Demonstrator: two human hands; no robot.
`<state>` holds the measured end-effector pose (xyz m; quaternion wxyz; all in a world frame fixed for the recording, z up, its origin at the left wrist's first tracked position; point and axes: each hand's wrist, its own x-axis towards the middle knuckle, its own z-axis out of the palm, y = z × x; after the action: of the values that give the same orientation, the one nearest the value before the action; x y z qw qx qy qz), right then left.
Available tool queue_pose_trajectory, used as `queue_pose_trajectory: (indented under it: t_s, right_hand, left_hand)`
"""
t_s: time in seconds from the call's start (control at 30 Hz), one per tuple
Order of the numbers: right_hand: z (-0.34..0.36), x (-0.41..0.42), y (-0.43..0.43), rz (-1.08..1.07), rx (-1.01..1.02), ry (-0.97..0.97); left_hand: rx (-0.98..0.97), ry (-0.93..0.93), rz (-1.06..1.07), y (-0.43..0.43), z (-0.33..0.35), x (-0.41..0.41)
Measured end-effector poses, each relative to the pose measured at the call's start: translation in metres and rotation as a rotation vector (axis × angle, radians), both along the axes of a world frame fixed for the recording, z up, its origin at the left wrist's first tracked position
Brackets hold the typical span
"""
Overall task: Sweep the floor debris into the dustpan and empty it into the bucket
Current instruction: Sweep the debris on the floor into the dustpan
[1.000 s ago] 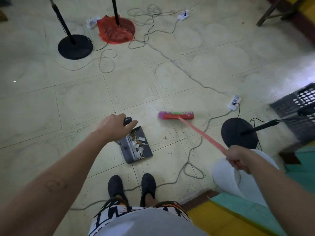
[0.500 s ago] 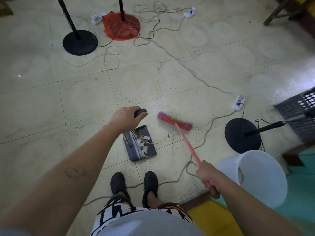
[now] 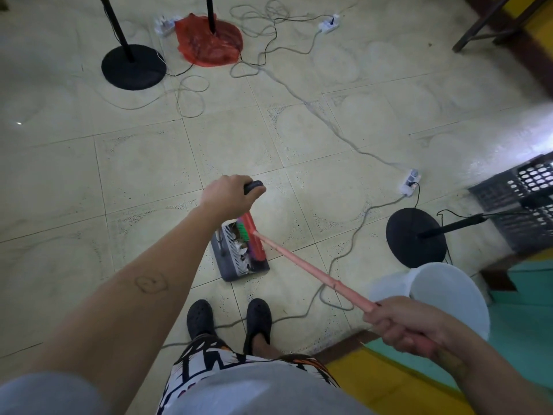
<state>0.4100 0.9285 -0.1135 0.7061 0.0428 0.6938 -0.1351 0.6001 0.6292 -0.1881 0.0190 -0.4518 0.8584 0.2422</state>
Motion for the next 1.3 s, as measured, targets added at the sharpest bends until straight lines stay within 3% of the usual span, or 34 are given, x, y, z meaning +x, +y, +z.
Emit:
queue_pose_trajectory:
  t_s: [0.1, 0.37, 0.63, 0.83, 1.07, 1.13, 1.3]
  right_hand:
    - [0.014, -0.001, 0.006, 0.04, -0.026, 0.036]
    - [-0.004, 0.011, -0.01, 0.344, -0.064, 0.366]
    - [-0.029, 0.009, -0.017, 0.438, -0.017, 0.48]
    - [-0.038, 0.046, -0.015, 0.449, -0.009, 0.306]
    - [-0.004, 0.029, -0.005, 0.143, 0.022, -0.015]
    - [0.01, 0.023, -0.003, 0.102, 0.019, -0.027]
    - [0.024, 0.02, -0.01, 0.25, -0.061, 0.097]
  left_hand:
    - [-0.013, -0.014, -0.01, 0.001, 0.003, 0.003]
    - [0.025, 0.042, 0.073, -0.001, 0.009, 0.021]
    - [-0.012, 0.076, 0.144, 0.007, 0.008, 0.047]
    - [-0.043, 0.046, 0.143, 0.021, 0.001, 0.05]
    - [-0.044, 0.029, 0.176, 0.018, 0.002, 0.051]
    - [-0.049, 0.015, 0.176, 0.018, 0.003, 0.055]
    - [-0.055, 0.036, 0.175, 0.012, 0.011, 0.067]
